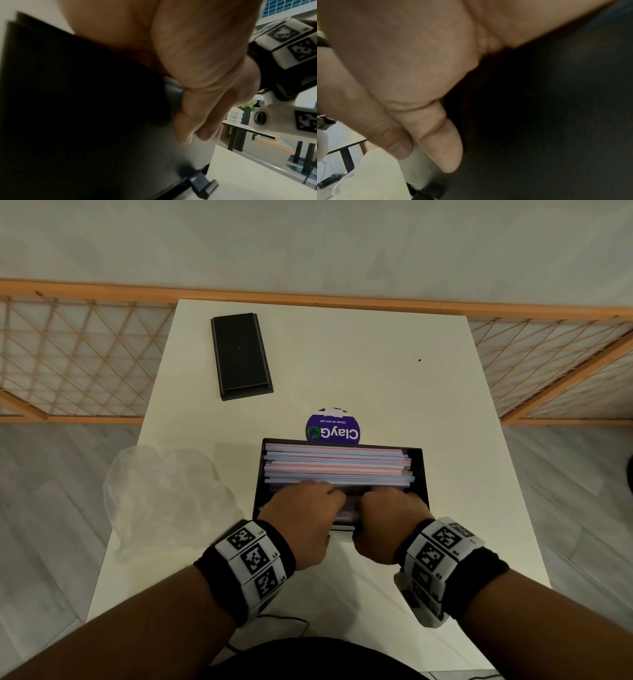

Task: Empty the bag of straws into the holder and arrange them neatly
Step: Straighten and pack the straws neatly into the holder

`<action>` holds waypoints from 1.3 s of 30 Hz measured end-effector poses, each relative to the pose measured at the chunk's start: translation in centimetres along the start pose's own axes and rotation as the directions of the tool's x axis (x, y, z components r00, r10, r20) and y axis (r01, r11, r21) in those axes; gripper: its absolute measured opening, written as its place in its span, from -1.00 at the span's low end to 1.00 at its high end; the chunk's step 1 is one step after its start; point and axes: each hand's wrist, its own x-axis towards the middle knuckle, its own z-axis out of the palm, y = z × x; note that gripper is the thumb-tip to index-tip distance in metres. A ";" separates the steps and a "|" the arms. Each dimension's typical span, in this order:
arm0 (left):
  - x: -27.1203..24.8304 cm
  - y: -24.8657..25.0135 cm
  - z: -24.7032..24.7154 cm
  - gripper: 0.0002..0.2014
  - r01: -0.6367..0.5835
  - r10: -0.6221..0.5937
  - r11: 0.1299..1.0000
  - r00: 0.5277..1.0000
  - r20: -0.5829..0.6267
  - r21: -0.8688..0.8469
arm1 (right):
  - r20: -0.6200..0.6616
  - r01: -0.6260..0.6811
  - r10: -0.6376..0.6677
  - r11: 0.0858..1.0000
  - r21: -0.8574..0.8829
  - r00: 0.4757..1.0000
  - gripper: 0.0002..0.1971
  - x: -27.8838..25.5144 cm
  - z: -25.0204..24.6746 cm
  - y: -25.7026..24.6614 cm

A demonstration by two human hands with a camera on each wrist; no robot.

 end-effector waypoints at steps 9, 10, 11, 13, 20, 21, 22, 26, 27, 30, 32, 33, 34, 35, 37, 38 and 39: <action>-0.1 0.5 0.2 -0.70 0.109 -0.118 0.989 0.989 0.085 0.101 | -0.010 0.050 -0.050 0.998 0.027 0.999 -0.76 -0.1 0.4 0.1; -0.1 0.4 0.3 -0.69 0.128 -0.138 0.985 0.986 0.088 0.113 | -0.018 0.047 -0.046 0.999 0.020 0.999 -0.76 -0.2 0.5 0.1; -0.1 0.2 0.3 -0.69 0.143 -0.155 0.982 0.984 0.090 0.121 | -0.027 0.046 -0.045 0.999 0.016 0.999 -0.75 -0.2 0.6 0.1; -0.1 -0.1 0.2 -0.71 0.154 -0.165 0.981 0.982 0.091 0.114 | -0.035 0.058 -0.057 0.998 0.024 0.998 -0.73 -0.1 0.7 0.1; 0.0 -0.1 0.6 -0.61 0.042 -0.041 0.998 0.998 0.040 -0.045 | -0.009 0.124 -0.123 0.986 0.109 0.992 -0.62 -0.3 0.6 -0.2; -0.1 -0.1 0.6 -0.64 0.062 -0.060 0.998 0.997 0.056 -0.025 | -0.004 0.114 -0.114 0.990 0.086 0.993 -0.65 -0.3 0.7 -0.2; -0.1 -0.1 0.5 -0.70 0.090 -0.091 0.996 0.993 0.075 0.009 | 0.002 0.098 -0.098 0.993 0.062 0.995 -0.69 -0.2 0.7 -0.2; -0.3 -0.4 0.1 -0.85 0.156 -0.169 0.982 0.977 0.128 0.109 | 0.050 0.046 -0.048 0.998 0.041 0.998 -0.74 -0.1 0.6 0.0; -0.4 -0.4 0.1 -0.85 0.159 -0.173 0.981 0.976 0.130 0.111 | 0.059 0.045 -0.047 0.998 0.041 0.997 -0.74 -0.1 0.6 0.0; -0.5 -0.3 0.2 -0.85 0.154 -0.166 0.982 0.980 0.106 0.114 | 0.070 0.037 -0.040 0.998 0.047 0.997 -0.73 -0.1 0.5 -0.1; -0.6 -0.2 0.1 -0.81 0.133 -0.139 0.985 0.989 0.046 0.106 | 0.067 0.036 -0.039 0.999 0.041 0.997 -0.73 0.0 0.5 -0.1; -0.6 -0.1 0.1 -0.78 0.114 -0.115 0.990 0.993 0.007 0.080 | 0.056 0.043 -0.045 0.998 0.038 0.997 -0.72 0.0 0.5 -0.1; -0.5 0.0 0.1 -0.74 0.084 -0.082 0.996 0.996 -0.032 0.037 | 0.038 0.055 -0.057 0.998 0.039 0.998 -0.71 -0.1 0.5 -0.2; -0.5 0.2 0.0 -0.70 0.047 -0.047 0.999 0.997 -0.067 -0.010 | 0.009 0.073 -0.073 0.996 0.044 0.997 -0.69 -0.2 0.5 -0.3; -0.5 0.5 -0.3 -0.66 -0.003 -0.005 0.998 0.992 -0.129 -0.065 | -0.089 0.110 -0.104 0.991 0.072 0.991 -0.64 -0.6 0.4 -0.4; -0.6 0.5 -0.4 -0.65 -0.008 -0.002 0.998 0.988 -0.153 -0.069 | -0.144 0.118 -0.106 0.990 0.076 0.984 -0.61 -0.9 0.2 -0.3; -0.7 0.3 -0.5 -0.65 -0.002 -0.009 0.998 0.987 -0.162 -0.069 | -0.192 0.113 -0.098 0.991 0.069 0.976 -0.60 -1.2 -0.1 -0.1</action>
